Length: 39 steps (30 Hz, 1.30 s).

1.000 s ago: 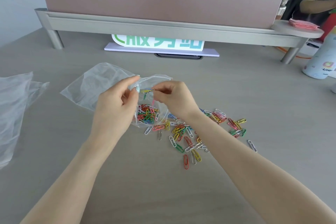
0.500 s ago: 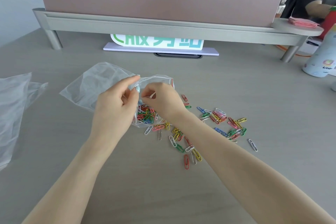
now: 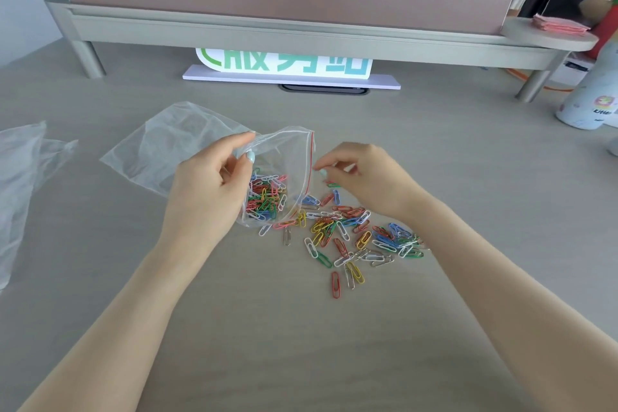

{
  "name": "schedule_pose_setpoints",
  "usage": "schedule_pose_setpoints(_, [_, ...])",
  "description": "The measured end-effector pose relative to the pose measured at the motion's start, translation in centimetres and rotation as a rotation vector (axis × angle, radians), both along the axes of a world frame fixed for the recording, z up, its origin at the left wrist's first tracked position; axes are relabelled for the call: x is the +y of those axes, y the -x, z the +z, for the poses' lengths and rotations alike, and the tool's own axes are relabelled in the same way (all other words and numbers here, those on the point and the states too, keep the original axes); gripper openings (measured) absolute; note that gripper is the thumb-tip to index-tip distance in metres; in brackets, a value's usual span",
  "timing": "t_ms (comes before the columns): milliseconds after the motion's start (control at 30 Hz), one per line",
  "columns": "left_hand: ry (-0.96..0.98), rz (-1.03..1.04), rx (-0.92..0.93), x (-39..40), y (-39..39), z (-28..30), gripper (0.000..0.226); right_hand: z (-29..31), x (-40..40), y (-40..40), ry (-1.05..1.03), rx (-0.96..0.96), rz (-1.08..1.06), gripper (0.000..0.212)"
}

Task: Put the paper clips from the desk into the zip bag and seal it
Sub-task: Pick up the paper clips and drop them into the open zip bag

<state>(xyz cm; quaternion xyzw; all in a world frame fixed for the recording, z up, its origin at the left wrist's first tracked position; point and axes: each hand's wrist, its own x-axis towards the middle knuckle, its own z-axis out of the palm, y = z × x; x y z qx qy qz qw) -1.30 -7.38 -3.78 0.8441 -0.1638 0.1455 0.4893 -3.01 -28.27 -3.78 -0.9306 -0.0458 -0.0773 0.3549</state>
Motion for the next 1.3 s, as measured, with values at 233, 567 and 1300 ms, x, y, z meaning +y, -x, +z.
schedule_pose_setpoints(233, [-0.022, 0.0, -0.005, -0.2, 0.2, -0.2, 0.034, -2.1, -1.7, 3.5, 0.199, 0.127, -0.025, 0.051])
schedule_pose_setpoints(567, [-0.025, 0.026, 0.003, 0.0, -0.1, -0.1, 0.036, -3.2, 0.5, 4.3, 0.324, 0.072, 0.114, 0.046])
schedule_pose_setpoints(1300, [-0.027, 0.029, -0.01, 0.1, -0.2, -0.4, 0.036, -3.0, -0.1, 4.4, 0.2, 0.021, 0.115, 0.014])
